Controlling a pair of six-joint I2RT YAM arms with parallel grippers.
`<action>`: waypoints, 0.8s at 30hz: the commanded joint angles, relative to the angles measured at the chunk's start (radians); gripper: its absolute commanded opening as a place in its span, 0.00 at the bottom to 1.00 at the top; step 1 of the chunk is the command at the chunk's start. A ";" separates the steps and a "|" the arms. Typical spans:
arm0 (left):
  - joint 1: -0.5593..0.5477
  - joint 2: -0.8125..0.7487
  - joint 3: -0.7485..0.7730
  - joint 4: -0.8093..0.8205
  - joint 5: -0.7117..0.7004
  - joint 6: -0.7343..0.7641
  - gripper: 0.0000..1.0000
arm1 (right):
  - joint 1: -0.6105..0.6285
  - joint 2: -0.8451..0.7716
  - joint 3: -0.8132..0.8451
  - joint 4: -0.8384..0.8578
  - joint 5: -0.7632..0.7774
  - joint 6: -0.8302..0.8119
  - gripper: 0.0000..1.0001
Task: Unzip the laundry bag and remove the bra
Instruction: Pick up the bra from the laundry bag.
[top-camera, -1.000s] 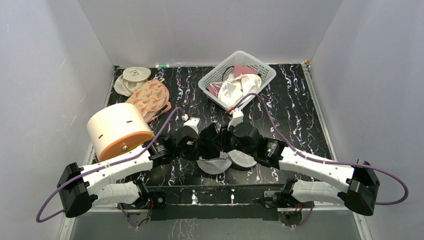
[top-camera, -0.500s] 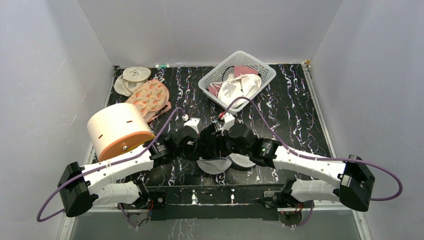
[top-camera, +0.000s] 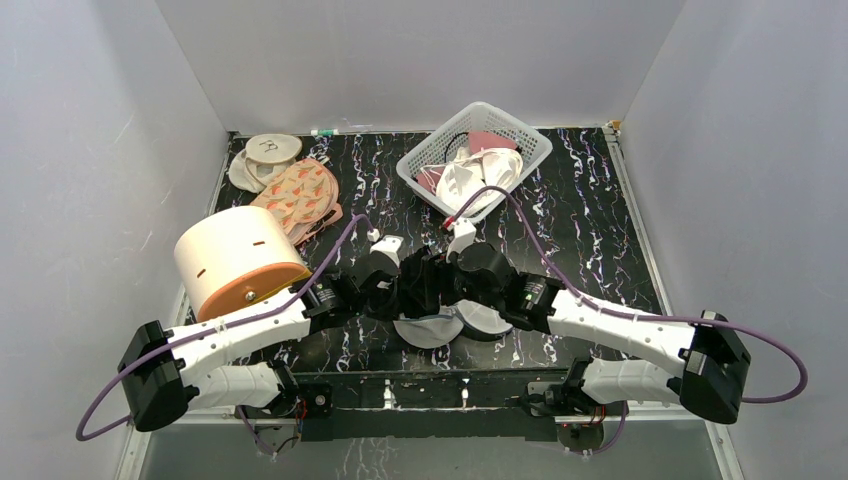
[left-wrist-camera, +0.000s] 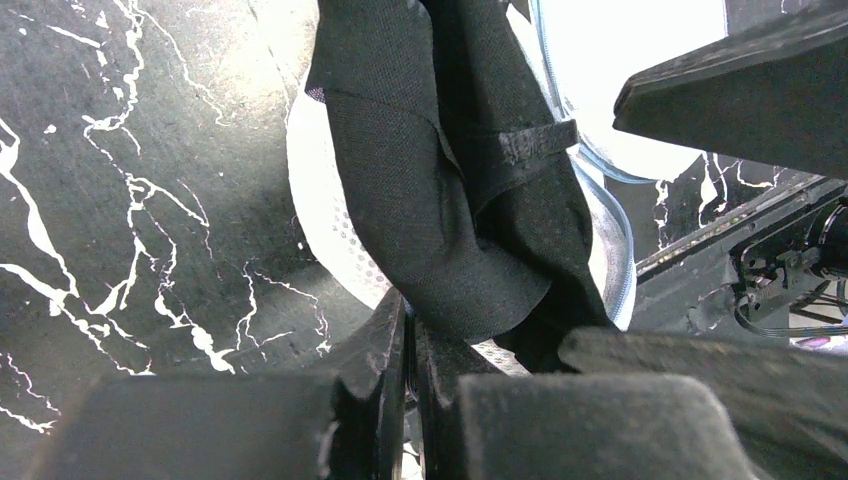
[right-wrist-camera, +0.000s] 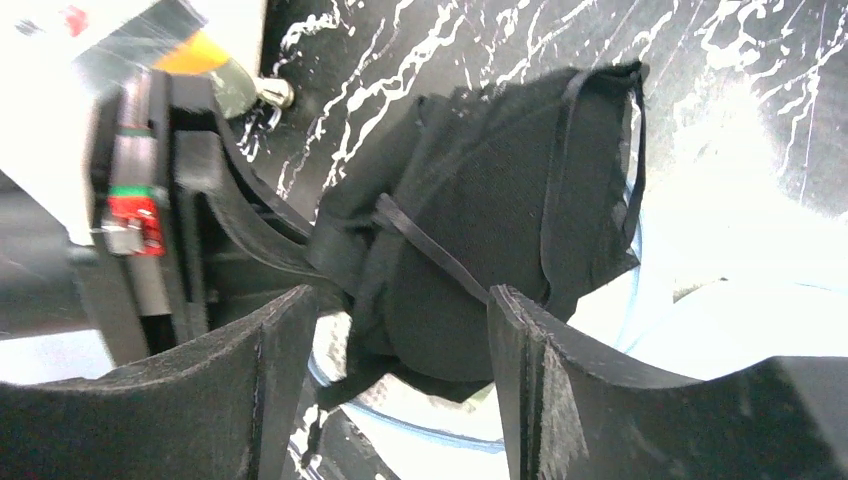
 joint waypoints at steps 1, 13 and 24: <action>0.002 -0.001 0.019 0.036 0.026 0.008 0.00 | 0.000 -0.026 0.086 0.038 0.027 -0.001 0.63; 0.001 -0.003 0.028 0.016 0.026 0.006 0.00 | 0.000 0.141 0.160 -0.054 0.162 0.028 0.44; 0.002 -0.018 0.005 0.024 0.031 0.008 0.00 | 0.000 0.099 0.104 -0.071 0.195 0.044 0.14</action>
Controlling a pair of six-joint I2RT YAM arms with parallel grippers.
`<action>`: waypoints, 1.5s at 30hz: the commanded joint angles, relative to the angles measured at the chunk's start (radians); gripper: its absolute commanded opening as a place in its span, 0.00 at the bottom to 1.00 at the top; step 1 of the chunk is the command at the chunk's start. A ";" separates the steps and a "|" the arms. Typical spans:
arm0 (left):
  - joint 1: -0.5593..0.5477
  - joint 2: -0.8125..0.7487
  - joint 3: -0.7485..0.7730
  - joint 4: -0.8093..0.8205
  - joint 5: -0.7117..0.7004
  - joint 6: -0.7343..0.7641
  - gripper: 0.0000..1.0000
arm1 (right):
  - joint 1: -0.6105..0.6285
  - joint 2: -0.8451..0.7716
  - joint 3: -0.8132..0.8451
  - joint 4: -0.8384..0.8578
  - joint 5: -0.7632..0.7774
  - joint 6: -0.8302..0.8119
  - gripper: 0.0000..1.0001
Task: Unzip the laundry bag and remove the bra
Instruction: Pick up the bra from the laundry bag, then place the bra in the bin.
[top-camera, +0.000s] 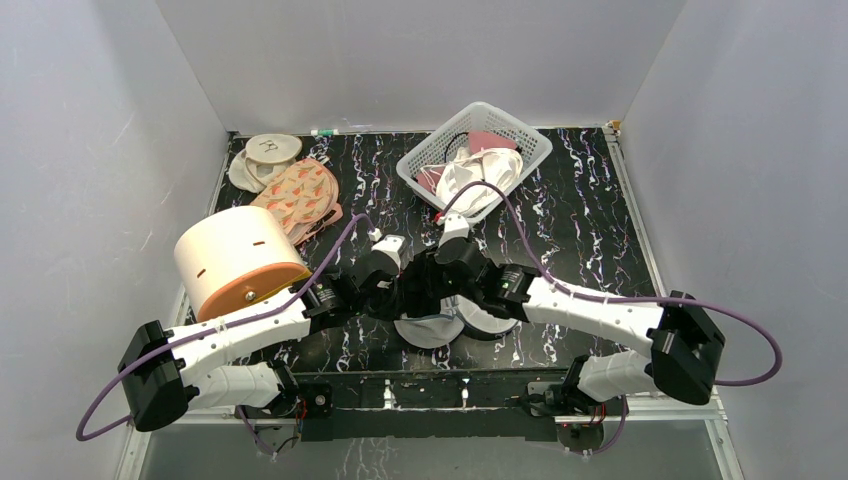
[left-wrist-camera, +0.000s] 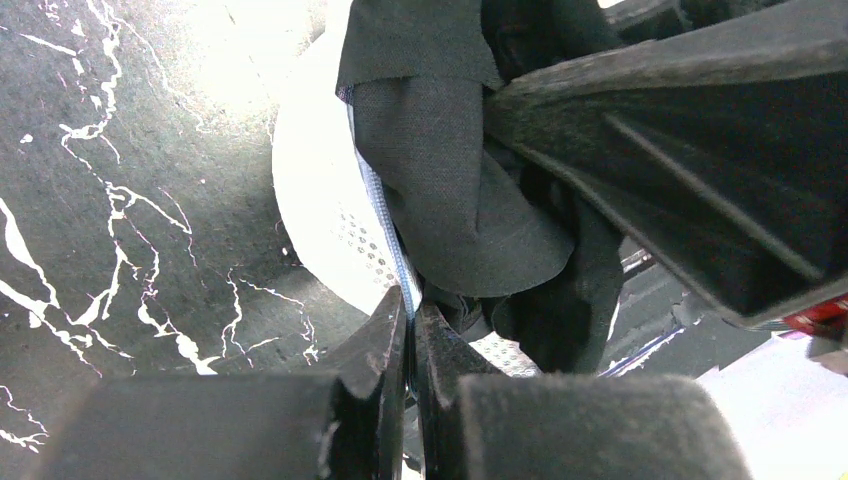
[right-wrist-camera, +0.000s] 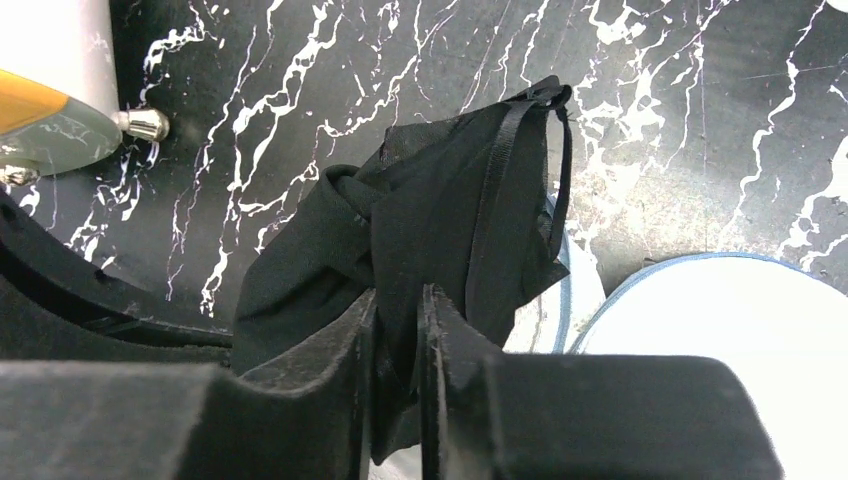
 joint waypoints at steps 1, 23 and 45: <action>0.002 -0.024 -0.002 0.000 -0.001 0.010 0.00 | 0.000 -0.085 -0.020 0.051 0.025 -0.003 0.12; 0.002 -0.010 0.014 -0.007 0.004 0.007 0.00 | 0.000 -0.526 0.241 -0.147 0.208 -0.128 0.00; 0.002 -0.004 0.017 0.005 0.027 -0.010 0.00 | -0.438 -0.001 0.528 0.053 0.046 -0.315 0.00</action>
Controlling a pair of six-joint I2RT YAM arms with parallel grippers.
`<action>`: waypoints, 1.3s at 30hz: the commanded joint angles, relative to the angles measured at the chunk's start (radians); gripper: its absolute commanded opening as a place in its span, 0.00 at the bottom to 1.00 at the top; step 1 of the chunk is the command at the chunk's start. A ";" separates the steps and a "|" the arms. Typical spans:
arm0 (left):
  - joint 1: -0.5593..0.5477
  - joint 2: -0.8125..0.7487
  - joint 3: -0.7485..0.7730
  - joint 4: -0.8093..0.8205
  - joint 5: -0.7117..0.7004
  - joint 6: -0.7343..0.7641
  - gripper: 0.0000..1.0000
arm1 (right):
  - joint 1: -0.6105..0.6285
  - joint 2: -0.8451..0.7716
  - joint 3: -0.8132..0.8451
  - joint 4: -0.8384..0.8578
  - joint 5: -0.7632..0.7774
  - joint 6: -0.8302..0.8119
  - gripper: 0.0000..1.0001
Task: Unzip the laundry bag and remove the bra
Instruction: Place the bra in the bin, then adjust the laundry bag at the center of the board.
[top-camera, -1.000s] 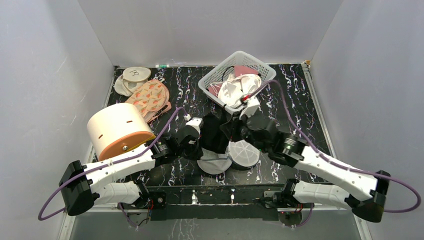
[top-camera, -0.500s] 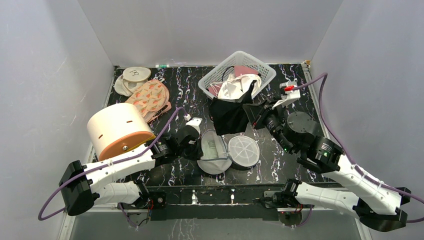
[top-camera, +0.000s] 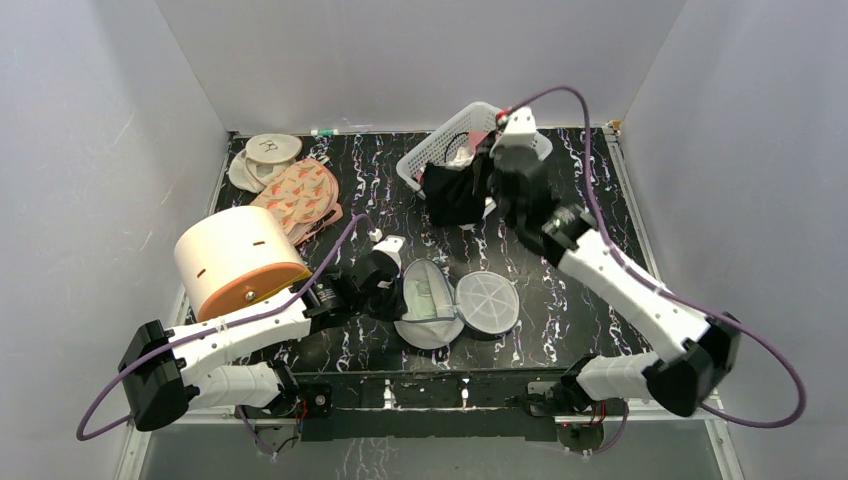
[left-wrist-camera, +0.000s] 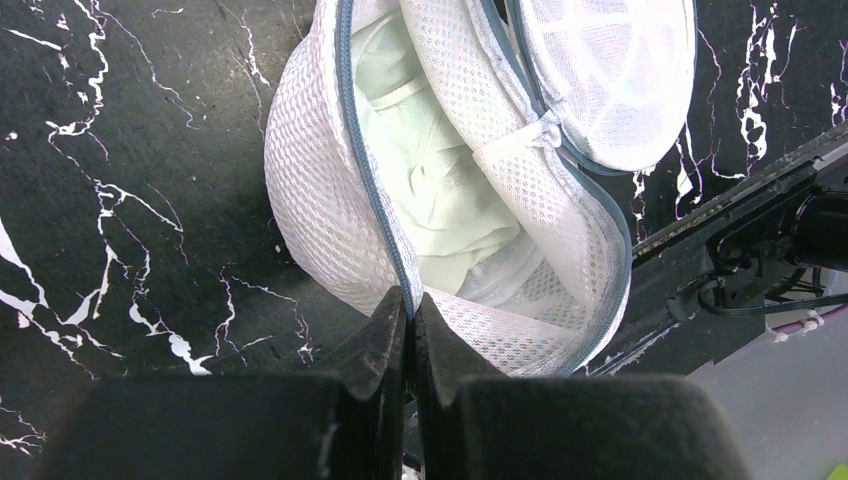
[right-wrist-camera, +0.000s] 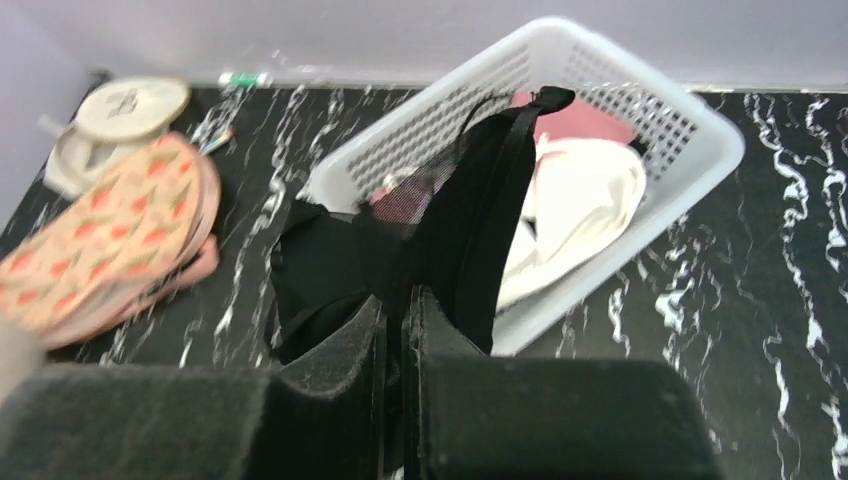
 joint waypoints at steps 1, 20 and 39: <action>0.001 -0.007 0.020 0.001 0.012 -0.006 0.00 | -0.221 0.134 0.195 0.111 -0.232 0.022 0.00; 0.002 -0.010 0.027 0.015 0.018 0.013 0.00 | -0.407 0.378 0.172 0.022 -0.429 0.099 0.59; 0.002 0.019 -0.004 0.030 0.027 0.013 0.00 | 0.016 -0.127 -0.522 0.204 -0.752 0.367 0.51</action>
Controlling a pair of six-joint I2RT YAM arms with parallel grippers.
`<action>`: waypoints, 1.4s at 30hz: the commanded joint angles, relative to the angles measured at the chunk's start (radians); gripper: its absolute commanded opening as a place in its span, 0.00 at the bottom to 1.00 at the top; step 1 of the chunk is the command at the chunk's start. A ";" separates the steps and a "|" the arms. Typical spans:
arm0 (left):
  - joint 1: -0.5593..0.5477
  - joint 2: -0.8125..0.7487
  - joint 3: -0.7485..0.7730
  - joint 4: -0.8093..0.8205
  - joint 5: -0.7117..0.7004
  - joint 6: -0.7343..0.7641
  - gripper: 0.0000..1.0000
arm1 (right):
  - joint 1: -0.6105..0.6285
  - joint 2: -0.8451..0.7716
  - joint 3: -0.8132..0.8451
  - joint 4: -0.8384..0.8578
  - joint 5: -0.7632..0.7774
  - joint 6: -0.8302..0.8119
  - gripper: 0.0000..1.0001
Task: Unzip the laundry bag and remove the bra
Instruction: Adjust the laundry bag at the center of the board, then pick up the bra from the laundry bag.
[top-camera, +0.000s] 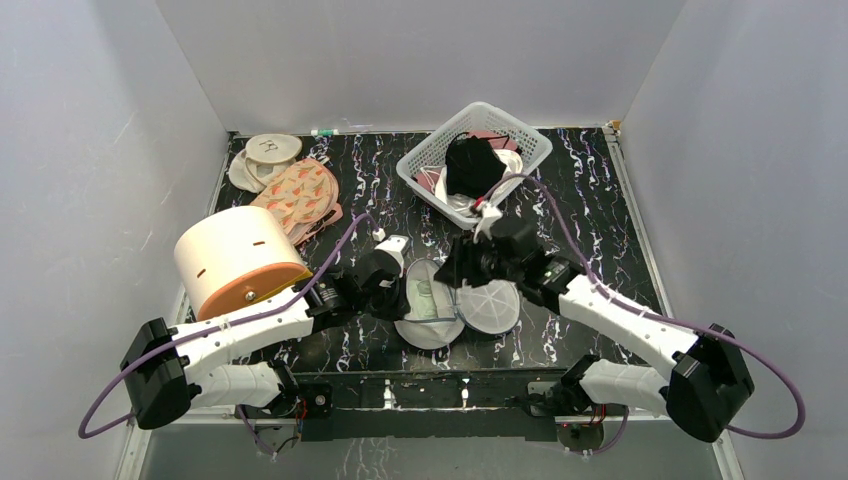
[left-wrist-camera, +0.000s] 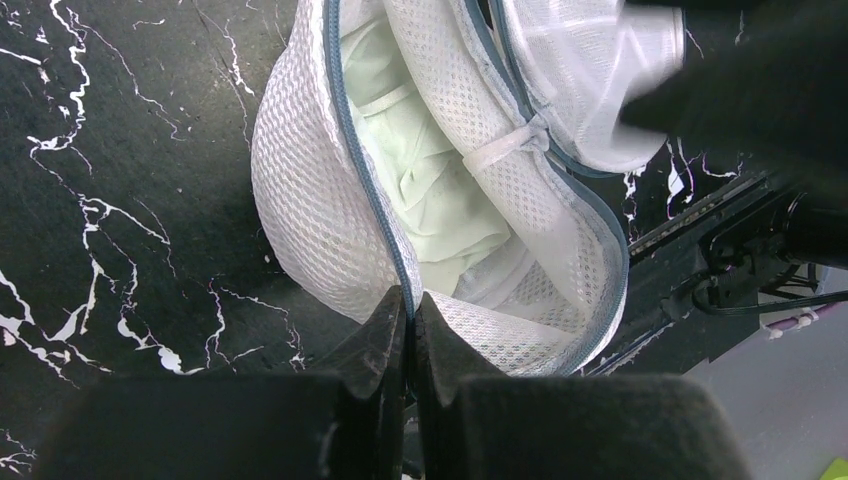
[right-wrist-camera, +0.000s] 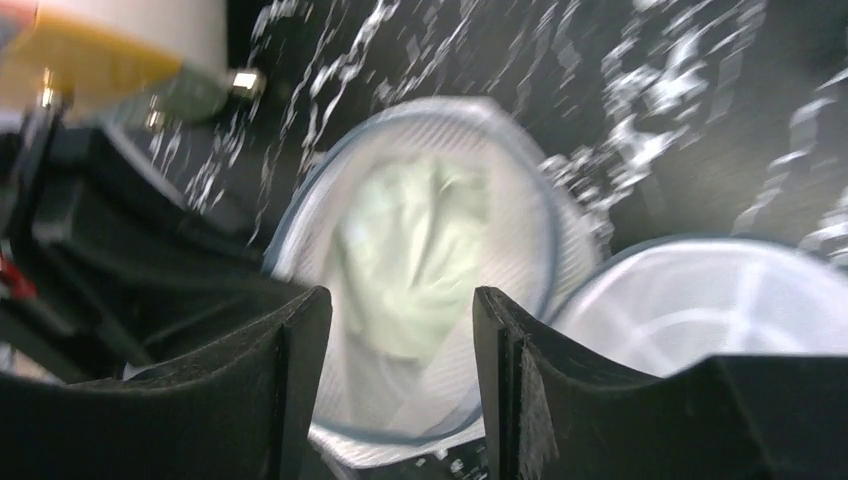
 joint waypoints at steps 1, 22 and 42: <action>0.002 0.006 -0.003 0.000 0.013 0.000 0.00 | 0.164 -0.042 -0.060 0.127 0.017 0.121 0.50; 0.002 -0.014 -0.096 -0.030 0.035 -0.047 0.00 | 0.471 0.018 -0.162 0.149 0.386 0.243 0.41; 0.002 -0.010 -0.036 -0.025 0.048 -0.038 0.00 | 0.429 0.320 -0.110 0.499 0.516 0.107 0.41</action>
